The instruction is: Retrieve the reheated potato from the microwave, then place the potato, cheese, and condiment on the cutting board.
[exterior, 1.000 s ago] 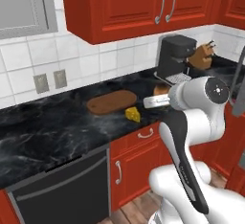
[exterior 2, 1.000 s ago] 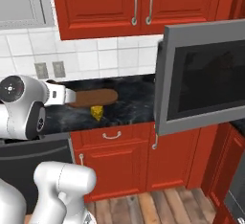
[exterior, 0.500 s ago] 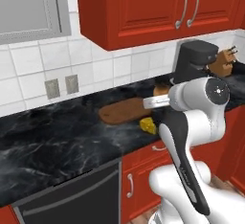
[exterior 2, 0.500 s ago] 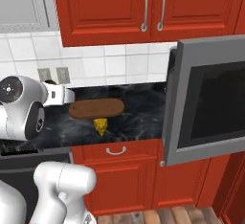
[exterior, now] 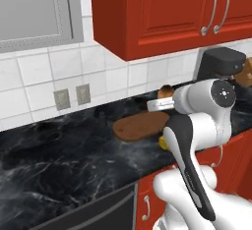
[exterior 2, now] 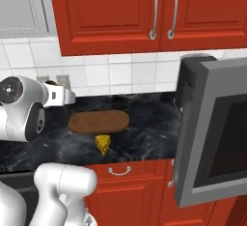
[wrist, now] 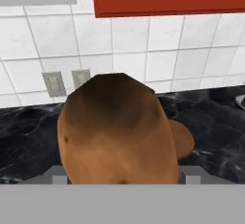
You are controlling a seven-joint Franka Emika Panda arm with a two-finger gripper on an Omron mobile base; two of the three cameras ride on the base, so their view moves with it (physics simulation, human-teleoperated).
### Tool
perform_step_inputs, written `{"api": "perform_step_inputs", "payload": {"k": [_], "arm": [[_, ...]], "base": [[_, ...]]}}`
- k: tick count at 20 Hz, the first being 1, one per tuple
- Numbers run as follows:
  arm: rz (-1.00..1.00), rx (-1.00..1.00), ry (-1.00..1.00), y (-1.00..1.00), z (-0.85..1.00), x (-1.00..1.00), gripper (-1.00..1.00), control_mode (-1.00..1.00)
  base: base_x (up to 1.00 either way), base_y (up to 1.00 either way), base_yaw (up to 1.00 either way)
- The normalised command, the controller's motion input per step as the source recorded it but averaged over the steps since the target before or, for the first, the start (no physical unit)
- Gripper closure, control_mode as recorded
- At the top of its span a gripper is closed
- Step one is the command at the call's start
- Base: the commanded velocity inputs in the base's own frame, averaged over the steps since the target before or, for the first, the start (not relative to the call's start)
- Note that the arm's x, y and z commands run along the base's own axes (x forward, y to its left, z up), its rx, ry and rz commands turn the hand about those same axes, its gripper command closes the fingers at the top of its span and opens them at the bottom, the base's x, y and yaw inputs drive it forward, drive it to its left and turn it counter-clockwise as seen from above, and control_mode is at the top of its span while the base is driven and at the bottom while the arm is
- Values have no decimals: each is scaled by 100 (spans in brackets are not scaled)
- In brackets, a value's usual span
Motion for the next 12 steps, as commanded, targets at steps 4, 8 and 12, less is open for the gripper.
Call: {"api": "perform_step_inputs", "payload": {"k": [4, 8, 12], "arm": [[0, 0, 0, 0, 0, 0, 100, 100], [0, 0, 0, 0, 0, 0, 100, 100], [0, 0, 0, 0, 0, 0, 100, 100]], "base": [[57, -10, 16], [46, -6, 15], [28, 0, 2]]}}
